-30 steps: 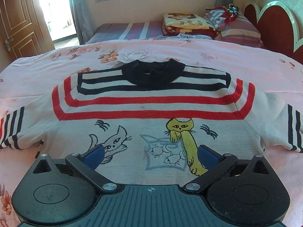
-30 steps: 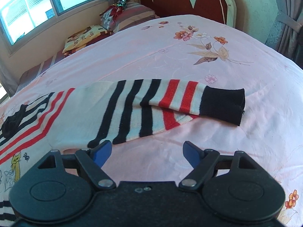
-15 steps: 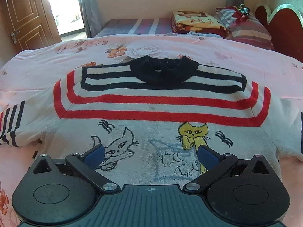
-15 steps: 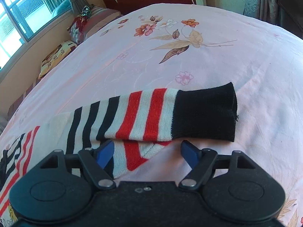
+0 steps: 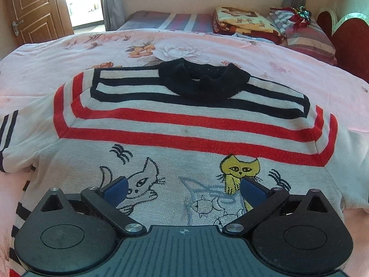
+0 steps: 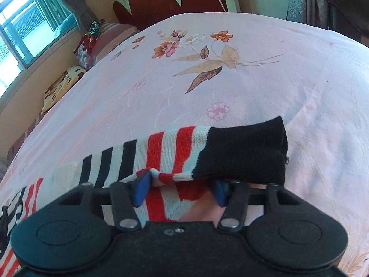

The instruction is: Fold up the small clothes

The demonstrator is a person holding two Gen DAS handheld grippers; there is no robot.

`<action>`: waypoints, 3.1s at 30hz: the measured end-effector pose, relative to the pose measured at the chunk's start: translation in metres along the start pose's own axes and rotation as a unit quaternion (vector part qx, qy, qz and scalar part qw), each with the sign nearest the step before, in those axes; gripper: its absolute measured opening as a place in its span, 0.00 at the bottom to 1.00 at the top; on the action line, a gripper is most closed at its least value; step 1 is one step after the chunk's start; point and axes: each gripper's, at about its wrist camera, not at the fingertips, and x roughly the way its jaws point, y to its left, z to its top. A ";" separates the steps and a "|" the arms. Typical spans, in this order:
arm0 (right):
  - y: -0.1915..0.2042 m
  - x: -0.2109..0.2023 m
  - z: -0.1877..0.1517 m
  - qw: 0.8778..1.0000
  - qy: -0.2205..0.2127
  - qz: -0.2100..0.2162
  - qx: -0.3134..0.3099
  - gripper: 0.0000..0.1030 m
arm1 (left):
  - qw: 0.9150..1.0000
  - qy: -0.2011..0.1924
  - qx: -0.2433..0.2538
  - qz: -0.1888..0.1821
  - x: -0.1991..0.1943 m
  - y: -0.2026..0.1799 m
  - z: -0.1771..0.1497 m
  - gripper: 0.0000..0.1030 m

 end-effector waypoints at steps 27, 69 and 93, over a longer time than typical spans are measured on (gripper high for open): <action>0.239 -0.064 -0.155 0.903 0.057 0.228 -0.359 0.56 | 0.977 0.031 -0.054 -0.206 0.029 0.042 0.015 1.00; 0.176 -0.034 -0.146 0.926 0.064 0.124 -0.351 0.22 | 0.995 -0.060 -0.056 -0.064 0.032 0.142 0.010 0.10; 0.248 0.071 -0.066 0.954 0.076 0.148 -0.249 0.13 | 0.995 -0.082 0.009 -0.055 0.050 0.088 0.009 0.49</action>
